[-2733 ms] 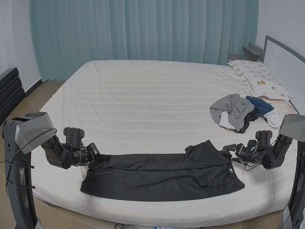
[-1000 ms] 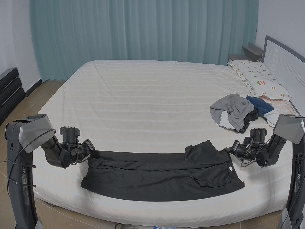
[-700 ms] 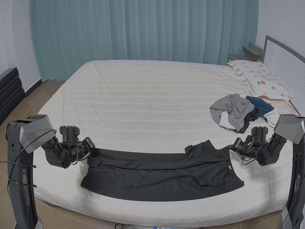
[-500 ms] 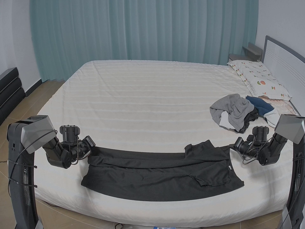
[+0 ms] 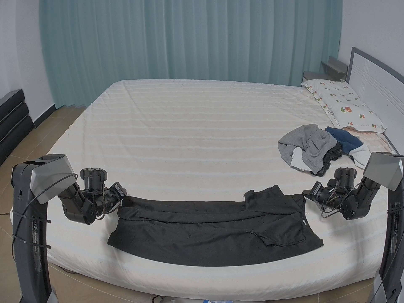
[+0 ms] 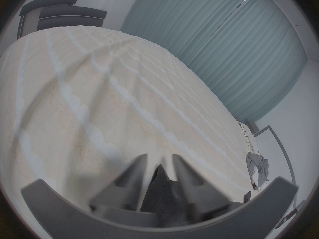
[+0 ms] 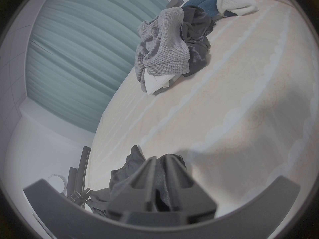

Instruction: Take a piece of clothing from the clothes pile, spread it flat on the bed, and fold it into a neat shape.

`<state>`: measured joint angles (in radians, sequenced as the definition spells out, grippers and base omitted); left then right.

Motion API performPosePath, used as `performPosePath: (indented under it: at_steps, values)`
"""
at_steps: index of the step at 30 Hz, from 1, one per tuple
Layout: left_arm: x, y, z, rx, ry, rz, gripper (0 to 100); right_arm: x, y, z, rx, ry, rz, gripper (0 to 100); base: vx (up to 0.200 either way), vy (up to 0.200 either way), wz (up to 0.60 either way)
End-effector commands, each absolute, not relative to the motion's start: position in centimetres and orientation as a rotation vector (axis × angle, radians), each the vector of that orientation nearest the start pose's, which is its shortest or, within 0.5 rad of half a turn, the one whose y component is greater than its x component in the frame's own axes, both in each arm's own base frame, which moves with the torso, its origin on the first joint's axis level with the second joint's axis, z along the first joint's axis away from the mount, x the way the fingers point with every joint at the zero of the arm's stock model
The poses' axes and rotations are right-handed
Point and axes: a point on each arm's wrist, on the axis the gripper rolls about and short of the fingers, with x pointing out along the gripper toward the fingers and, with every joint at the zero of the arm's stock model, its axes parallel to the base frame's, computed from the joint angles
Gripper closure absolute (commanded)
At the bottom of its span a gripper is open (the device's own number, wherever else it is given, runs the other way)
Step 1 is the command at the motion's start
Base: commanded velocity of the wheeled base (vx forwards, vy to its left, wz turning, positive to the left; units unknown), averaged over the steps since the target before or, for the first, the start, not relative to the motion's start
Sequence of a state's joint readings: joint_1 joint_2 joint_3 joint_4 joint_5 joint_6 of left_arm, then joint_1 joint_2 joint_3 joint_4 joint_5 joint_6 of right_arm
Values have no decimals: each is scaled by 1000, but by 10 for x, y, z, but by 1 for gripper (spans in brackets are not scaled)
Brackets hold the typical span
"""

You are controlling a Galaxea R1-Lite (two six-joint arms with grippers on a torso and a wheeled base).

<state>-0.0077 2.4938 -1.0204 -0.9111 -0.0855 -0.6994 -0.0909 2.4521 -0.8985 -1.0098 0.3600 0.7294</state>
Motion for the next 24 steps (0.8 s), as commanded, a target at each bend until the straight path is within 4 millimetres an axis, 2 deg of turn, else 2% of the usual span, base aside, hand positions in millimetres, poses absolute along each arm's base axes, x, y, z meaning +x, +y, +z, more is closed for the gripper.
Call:
performPosePath:
  at_steps: [1, 4, 6, 8, 9, 12, 16, 24]
  values:
    - [417, -6, -41, -702, 575, 109, 0, 395, -28, -34, 830, 607, 58, 0, 0, 0, 0]
    - [417, -3, -38, -706, 564, 110, 0, 393, -29, -24, 831, 588, 63, 0, 0, 0, 0]
    - [418, 1, -29, -712, 541, 112, 0, 389, -28, -14, 829, 575, 74, 0, 0, 0, 0]
    - [418, 2, -27, -713, 540, 112, 0, 389, -28, -13, 829, 576, 77, 0, 0, 0, 0]
    - [415, 5, -11, -720, 513, 103, 0, 385, -23, 3, 820, 546, 108, 0, 0, 0, 0]
    - [409, 3, 0, -723, 509, 92, 0, 380, -5, 10, 804, 549, 155, 0, 0, 0, 0]
    - [402, -5, -2, -697, 537, 74, 0, 379, 15, -2, 776, 594, 195, 0, 0, 0, 0]
    - [400, -12, -7, -686, 558, 65, 0, 382, 16, -27, 700, 636, 210, 0, 0, 0, 0]
